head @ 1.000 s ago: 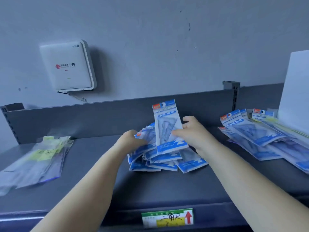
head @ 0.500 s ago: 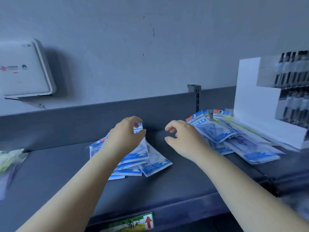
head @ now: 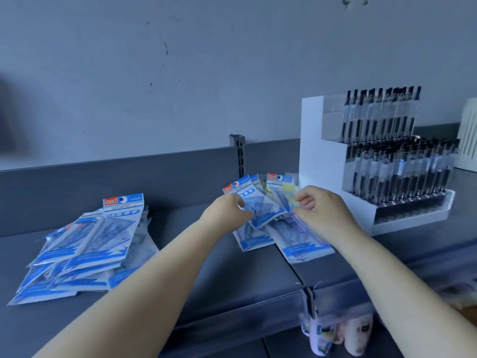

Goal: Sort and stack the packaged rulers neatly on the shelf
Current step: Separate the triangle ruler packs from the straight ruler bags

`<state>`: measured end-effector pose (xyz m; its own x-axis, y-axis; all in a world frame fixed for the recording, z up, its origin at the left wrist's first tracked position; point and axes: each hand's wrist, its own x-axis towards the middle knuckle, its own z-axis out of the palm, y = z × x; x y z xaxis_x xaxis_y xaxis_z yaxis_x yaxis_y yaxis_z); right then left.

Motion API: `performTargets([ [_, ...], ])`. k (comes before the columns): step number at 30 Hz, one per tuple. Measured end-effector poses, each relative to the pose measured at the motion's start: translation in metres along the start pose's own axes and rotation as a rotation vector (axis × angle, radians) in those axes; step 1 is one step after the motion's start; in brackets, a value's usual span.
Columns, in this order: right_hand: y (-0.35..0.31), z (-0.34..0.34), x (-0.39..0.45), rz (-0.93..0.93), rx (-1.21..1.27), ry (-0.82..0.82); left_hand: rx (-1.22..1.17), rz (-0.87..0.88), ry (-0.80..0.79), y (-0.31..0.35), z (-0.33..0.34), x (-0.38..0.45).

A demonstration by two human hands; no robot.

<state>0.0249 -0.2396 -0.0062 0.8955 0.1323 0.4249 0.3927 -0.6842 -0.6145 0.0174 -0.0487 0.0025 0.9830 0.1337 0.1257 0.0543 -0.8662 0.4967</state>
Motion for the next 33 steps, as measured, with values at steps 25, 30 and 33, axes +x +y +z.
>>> performTargets([
  [25, 0.051, -0.004, 0.034, 0.028, -0.045, -0.191, -0.297, -0.186, 0.127, -0.009, 0.036, 0.046],
  [30, 0.054, -0.002, 0.035, 0.1, -0.098, -0.231, -0.434, -0.187, 0.229, -0.01, 0.028, 0.045],
  [33, 0.054, -0.003, 0.034, 0.123, -0.033, -0.221, -0.576, -0.217, 0.217, -0.012, 0.024, 0.046],
])
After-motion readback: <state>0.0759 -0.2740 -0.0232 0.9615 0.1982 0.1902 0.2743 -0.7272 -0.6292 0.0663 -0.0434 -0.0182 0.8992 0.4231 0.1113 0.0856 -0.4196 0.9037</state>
